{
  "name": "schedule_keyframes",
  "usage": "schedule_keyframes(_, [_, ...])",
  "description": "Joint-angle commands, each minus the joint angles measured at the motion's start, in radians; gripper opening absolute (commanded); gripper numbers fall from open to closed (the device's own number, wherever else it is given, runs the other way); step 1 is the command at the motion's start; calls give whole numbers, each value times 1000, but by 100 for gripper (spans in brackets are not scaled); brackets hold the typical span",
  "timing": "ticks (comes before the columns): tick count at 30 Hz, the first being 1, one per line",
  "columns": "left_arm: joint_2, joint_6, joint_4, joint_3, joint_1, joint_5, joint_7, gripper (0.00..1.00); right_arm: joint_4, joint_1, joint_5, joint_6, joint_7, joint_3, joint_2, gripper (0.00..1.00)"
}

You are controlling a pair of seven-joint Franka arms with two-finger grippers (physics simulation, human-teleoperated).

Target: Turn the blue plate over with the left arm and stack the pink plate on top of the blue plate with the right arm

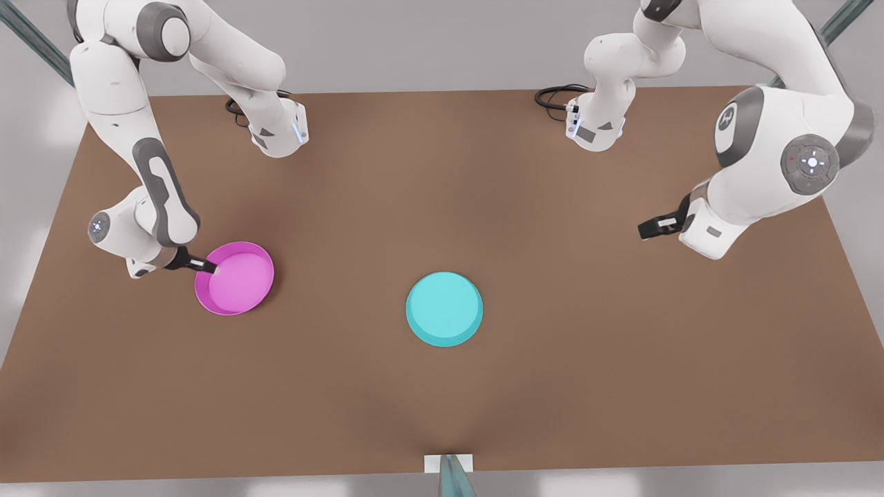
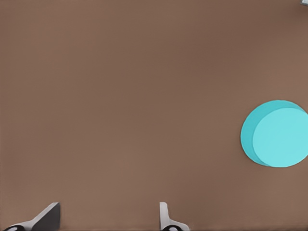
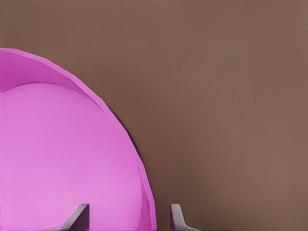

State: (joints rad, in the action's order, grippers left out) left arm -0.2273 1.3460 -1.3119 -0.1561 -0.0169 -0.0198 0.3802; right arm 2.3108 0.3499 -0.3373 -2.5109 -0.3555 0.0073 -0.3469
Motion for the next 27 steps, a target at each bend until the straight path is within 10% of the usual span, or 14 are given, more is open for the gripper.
schedule_keyframes(1, [2,2,-4,0,0,4,-221,100,-2,-2,3,-11,-36,3,2,56])
schedule_keyframes(9, [0,5,-4,0,0,4,-221,100,-34,-3,3,-3,-54,6,-32,23])
schedule_keyframes(20, [0,5,-4,0,-2,6,-221,100,-292,-20,-69,351,-31,152,5,21])
schedule_keyframes(27, [0,5,-4,0,0,6,-221,100,-487,-470,-71,198,582,152,-121,21])
